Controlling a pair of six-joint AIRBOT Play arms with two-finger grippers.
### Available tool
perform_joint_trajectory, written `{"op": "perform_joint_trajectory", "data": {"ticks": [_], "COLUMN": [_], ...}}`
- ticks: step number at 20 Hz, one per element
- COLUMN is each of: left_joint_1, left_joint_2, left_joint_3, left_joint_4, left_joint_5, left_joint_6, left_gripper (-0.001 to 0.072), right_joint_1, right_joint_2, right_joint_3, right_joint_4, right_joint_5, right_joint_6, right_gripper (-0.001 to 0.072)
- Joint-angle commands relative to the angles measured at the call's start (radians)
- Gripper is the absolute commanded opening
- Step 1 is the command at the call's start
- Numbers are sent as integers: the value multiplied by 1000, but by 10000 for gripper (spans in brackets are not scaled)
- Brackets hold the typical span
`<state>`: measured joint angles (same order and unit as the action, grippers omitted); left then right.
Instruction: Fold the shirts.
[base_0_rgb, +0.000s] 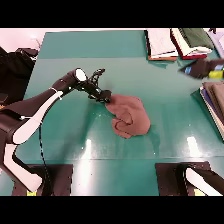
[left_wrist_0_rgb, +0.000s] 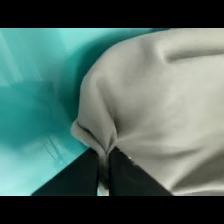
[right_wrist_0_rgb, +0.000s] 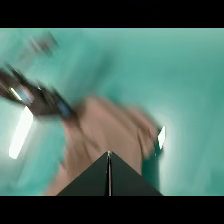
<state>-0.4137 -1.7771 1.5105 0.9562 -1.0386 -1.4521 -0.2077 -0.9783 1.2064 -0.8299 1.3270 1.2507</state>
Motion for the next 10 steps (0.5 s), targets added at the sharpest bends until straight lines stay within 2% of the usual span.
{"op": "perform_joint_trajectory", "data": {"ticks": [1, 2, 3, 4, 7, 10], "left_joint_1": [34, 42, 43, 43, 43, 43], "left_joint_2": [38, 55, 70, 82, 90, 90], "left_joint_3": [37, 52, 65, 77, 78, 78], "left_joint_4": [5, 17, 31, 45, 45, 47], "left_joint_5": [-6, -3, -2, -3, -8, -26], "left_joint_6": [14, 14, 14, 16, 20, 21], "left_gripper": [26, 26, 26, 26, 26, 26], "right_joint_1": [36, 45, 64, 84, 191, 333], "right_joint_2": [47, 55, 55, 46, -36, -153], "right_joint_3": [-249, -331, -415, -486, -626, -653], "right_joint_4": [-149, -128, -82, -38, 102, 235], "right_joint_5": [-22, -44, -71, -100, -222, -352], "right_joint_6": [44, 44, 44, 44, 23, -33], "right_gripper": [29, 167, 483, 584, 584, 571]}}
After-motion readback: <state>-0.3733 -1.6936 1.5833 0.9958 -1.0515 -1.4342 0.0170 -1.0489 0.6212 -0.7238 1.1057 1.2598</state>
